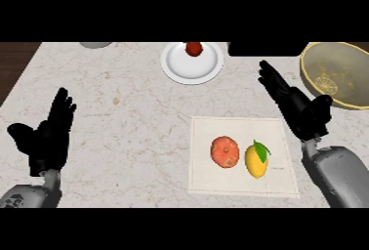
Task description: Pick the lemon from the placemat and place it in the bowl
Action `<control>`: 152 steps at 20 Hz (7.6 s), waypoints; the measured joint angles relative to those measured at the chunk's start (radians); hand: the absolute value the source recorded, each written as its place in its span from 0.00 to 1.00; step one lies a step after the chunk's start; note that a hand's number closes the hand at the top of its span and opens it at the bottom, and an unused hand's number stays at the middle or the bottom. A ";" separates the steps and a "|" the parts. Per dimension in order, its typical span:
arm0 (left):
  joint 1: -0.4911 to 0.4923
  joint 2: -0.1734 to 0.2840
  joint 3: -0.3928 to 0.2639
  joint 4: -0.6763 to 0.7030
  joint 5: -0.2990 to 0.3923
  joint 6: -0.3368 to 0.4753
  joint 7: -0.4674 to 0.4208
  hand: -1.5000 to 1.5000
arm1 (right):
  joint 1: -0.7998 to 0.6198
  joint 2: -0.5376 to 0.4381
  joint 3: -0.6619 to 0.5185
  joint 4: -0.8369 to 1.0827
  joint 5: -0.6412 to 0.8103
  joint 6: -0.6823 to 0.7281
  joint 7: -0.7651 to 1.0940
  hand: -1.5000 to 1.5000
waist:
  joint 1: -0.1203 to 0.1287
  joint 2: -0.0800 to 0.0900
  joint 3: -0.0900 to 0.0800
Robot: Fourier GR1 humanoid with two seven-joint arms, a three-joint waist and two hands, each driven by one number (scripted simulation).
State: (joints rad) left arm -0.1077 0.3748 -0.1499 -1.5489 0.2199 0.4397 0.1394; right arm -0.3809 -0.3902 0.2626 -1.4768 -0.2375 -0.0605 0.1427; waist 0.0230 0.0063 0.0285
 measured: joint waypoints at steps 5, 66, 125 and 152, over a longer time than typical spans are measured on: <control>-0.006 0.011 0.035 -0.060 0.066 -0.088 -0.043 0.50 | 0.043 0.066 -0.066 0.013 0.000 -0.131 0.013 0.00 | -0.019 -0.006 -0.021; -0.017 -0.055 0.188 -0.051 0.195 -0.418 -0.106 0.50 | 0.058 -0.072 0.213 -0.092 0.420 0.176 0.944 0.00 | -0.022 -0.007 -0.029; -0.014 -0.131 0.268 -0.048 0.119 -0.496 -0.094 0.50 | 0.093 -0.548 -0.352 -0.038 0.628 0.252 -0.156 1.00 | -0.023 -0.006 -0.029; -0.099 -0.163 0.235 -0.028 0.099 -0.516 -0.081 0.50 | -0.541 -0.375 -0.362 1.150 0.882 0.051 -0.464 1.00 | 0.068 0.031 -0.024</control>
State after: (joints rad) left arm -0.2072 0.2115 0.0853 -1.5771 0.3189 -0.0767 0.0585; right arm -0.9220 -0.7651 -0.0994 -0.3270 0.6441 -0.0095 -0.3216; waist 0.0906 0.0373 0.0044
